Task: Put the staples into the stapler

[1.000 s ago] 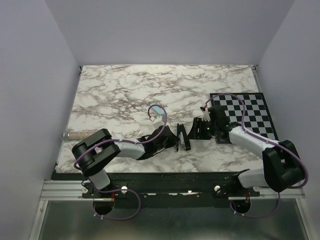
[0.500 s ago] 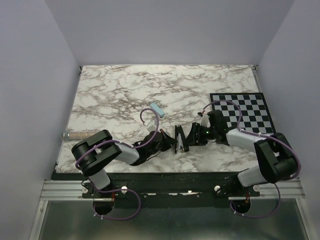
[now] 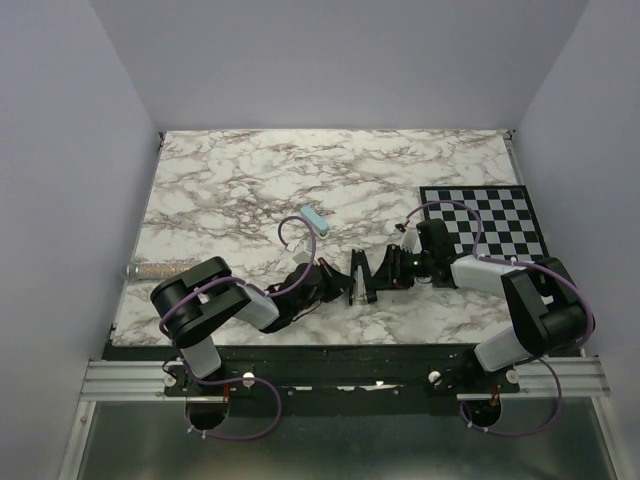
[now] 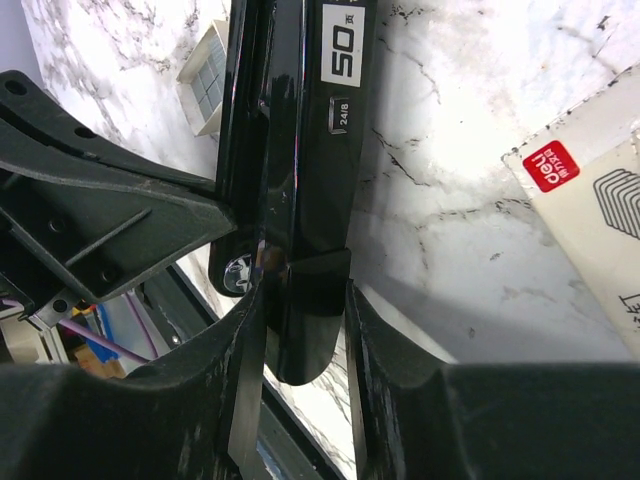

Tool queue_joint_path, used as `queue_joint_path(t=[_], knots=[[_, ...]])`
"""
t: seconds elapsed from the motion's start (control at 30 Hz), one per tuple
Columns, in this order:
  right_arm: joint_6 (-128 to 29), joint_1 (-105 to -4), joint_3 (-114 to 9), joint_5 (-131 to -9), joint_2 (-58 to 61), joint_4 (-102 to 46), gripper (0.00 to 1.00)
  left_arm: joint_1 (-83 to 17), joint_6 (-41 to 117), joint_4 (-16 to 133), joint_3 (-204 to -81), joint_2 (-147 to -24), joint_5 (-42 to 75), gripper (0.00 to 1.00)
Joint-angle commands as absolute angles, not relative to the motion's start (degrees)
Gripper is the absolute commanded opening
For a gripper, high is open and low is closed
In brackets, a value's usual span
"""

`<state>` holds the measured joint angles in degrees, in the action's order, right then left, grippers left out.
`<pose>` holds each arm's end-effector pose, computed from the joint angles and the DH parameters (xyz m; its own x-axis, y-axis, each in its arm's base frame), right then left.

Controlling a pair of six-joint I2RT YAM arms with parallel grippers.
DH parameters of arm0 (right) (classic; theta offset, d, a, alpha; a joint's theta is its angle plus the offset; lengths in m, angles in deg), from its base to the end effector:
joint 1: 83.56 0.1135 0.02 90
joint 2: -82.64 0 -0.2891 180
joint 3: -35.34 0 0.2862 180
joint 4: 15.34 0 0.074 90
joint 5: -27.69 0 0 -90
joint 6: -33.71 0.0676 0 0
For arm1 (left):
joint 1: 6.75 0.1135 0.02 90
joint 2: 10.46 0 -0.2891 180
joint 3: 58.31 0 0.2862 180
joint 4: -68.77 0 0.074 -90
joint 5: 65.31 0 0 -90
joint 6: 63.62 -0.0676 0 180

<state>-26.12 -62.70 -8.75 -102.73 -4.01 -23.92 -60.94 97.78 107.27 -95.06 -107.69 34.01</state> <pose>0.2578 0.1452 0.1108 -0.9564 0.0450 -0.2887 -0.1973 0.6292 0.7518 0.2007 -0.2595 0.0986 -0.7450 -0.5658 -0.3532 0.0197 0.5107 -0.8595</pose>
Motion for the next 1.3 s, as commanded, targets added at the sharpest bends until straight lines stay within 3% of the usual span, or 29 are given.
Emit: queue_joint_path(t=[0.0,0.13,0.2,0.37,0.43,0.83,0.87,0.9,1.1,1.27], knots=[[-25.8,-61.8,-8.5,-109.7,-3.0,-20.8,0.25,-61.3,98.0,114.2,-96.3,-109.1,30.8,0.00],[-27.6,-61.8,-10.3,-107.9,0.1,-24.8,0.18,-61.3,97.8,112.1,-97.0,-109.7,30.7,0.03],[-29.6,-61.8,-11.6,-105.6,1.8,-29.3,0.17,-61.3,97.7,110.8,-98.1,-110.3,29.8,0.17],[-33.1,-61.8,-17.0,-100.5,5.8,-37.9,0.17,-61.5,97.5,110.3,-102.3,-113.4,27.1,0.28],[-34.8,-61.7,-18.7,-97.6,6.0,-41.8,0.16,-61.8,97.1,109.8,-103.8,-114.3,26.1,0.39],[-38.8,-57.6,-22.6,-89.2,5.0,-49.0,0.16,-62.2,95.6,101.2,-105.3,-114.3,28.6,0.46],[-38.9,-56.9,-22.9,-88.4,4.9,-49.2,0.16,-62.2,95.3,100.3,-105.3,-114.1,28.9,0.49],[-38.9,-55.6,-23.2,-87.2,4.8,-49.3,0.16,-62.2,95.2,99.1,-105.2,-113.9,29.3,0.58],[-38.7,-50.6,-25.8,-80.2,3.9,-50.8,0.15,-62.2,95.4,97.4,-105.2,-113.7,29.1,0.78],[-38.4,-47.9,-27.2,-76.1,3.4,-52.1,0.15,-62.2,96.3,99.4,-100.5,-110.0,31.2,0.78]])
